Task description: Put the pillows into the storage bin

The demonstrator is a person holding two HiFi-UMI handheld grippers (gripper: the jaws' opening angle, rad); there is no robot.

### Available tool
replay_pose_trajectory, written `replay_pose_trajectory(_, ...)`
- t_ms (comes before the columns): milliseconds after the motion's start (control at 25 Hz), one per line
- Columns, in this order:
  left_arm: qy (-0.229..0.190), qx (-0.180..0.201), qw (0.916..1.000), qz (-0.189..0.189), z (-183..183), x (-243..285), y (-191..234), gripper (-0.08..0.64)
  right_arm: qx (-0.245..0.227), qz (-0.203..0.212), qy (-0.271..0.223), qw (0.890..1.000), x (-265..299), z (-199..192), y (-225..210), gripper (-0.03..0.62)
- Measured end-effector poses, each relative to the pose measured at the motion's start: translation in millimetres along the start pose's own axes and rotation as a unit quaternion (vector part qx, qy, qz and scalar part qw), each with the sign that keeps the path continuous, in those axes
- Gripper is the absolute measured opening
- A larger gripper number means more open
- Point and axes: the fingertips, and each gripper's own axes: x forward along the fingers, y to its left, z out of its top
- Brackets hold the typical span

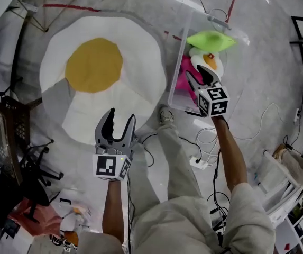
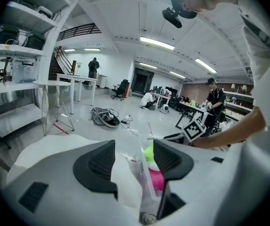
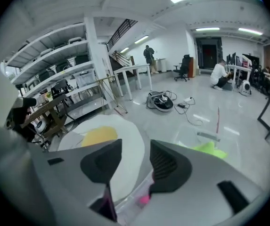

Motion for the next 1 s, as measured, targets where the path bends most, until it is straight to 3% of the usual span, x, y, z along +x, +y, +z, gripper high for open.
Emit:
replay_pose_trajectory(280, -0.022, -0.027, 0.9965, 0.076, 23, -83, 63, 0.214, -0.071, 0.007, -0.023, 0.997, -25, 66, 97, 0.004)
replay_pose_trajectory(520, -0.041, -0.039, 0.9905, 0.125, 46, -156, 96, 0.143, -0.081, 0.045, -0.038, 0.995, -62, 106, 175, 0.000)
replay_pose_trajectory(680, -0.058, -0.044, 0.9859, 0.151, 70, -201, 107, 0.097, -0.112, 0.072, -0.051, 0.990, -95, 137, 220, 0.000)
replay_pose_trajectory(800, -0.077, -0.044, 0.9821, 0.166, 94, -228, 109, 0.045, -0.135, 0.081, -0.066, 0.985, -120, 165, 238, 0.000)
replay_pose_trajectory(1000, -0.104, -0.038, 0.9803, 0.163, 136, -264, 100, 0.018, -0.138, 0.084, -0.093, 0.983, -165, 208, 254, -0.002)
